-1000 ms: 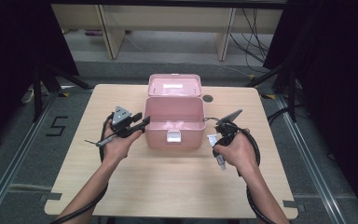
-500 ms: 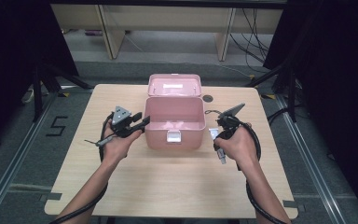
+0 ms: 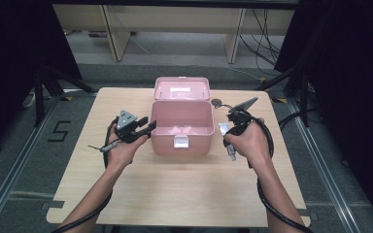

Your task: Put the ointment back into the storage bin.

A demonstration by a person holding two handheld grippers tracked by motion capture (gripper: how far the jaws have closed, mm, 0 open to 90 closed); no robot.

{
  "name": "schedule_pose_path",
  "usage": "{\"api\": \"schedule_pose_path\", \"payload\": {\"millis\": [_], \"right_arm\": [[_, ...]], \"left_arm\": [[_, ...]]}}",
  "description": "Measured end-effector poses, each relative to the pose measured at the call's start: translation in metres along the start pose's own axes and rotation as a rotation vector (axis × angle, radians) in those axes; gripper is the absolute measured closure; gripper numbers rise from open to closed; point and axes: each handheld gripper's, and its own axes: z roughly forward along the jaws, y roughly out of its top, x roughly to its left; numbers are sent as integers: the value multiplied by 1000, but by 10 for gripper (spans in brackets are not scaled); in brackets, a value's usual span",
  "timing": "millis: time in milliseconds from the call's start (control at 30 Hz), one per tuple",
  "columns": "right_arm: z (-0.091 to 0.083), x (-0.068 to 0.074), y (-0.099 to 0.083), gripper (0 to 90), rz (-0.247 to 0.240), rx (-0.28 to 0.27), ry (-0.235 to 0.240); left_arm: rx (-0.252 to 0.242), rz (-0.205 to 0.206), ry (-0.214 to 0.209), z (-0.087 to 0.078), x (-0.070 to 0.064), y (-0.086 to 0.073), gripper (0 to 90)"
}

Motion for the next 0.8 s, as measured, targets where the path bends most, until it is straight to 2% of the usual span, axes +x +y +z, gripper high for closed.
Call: {"api": "schedule_pose_path", "payload": {"millis": [33, 67, 133, 167, 200, 267, 300, 633, 700, 733, 800], "right_arm": [[-1, 0, 2, 695, -6, 5, 7], [-3, 2, 3, 695, 21, 15, 6], [-4, 1, 7, 695, -15, -12, 0], [-6, 3, 9, 695, 13, 7, 10], [-6, 2, 10, 695, -11, -11, 1], [-7, 5, 13, 694, 16, -10, 8], [-8, 4, 15, 695, -12, -15, 11], [-9, 16, 25, 694, -19, -27, 19], [-10, 16, 28, 694, -51, -36, 12], [-10, 19, 29, 695, -24, -25, 22], [-11, 22, 32, 694, -23, -27, 20]], "left_arm": [[-1, -1, 0, 0, 0, 0, 589], [-1, -1, 0, 0, 0, 0, 589], [0, 0, -1, 0, 0, 0, 589], [0, 0, -1, 0, 0, 0, 589], [0, 1, -2, 0, 0, 0, 589], [0, 1, -2, 0, -1, 0, 589], [0, 1, -2, 0, -1, 0, 589], [2, 0, -1, 0, 0, 0, 589], [0, 0, -1, 0, 0, 0, 589], [-1, -1, 0, 0, 0, 0, 589], [0, -1, 1, -1, 1, 0, 590]]}}
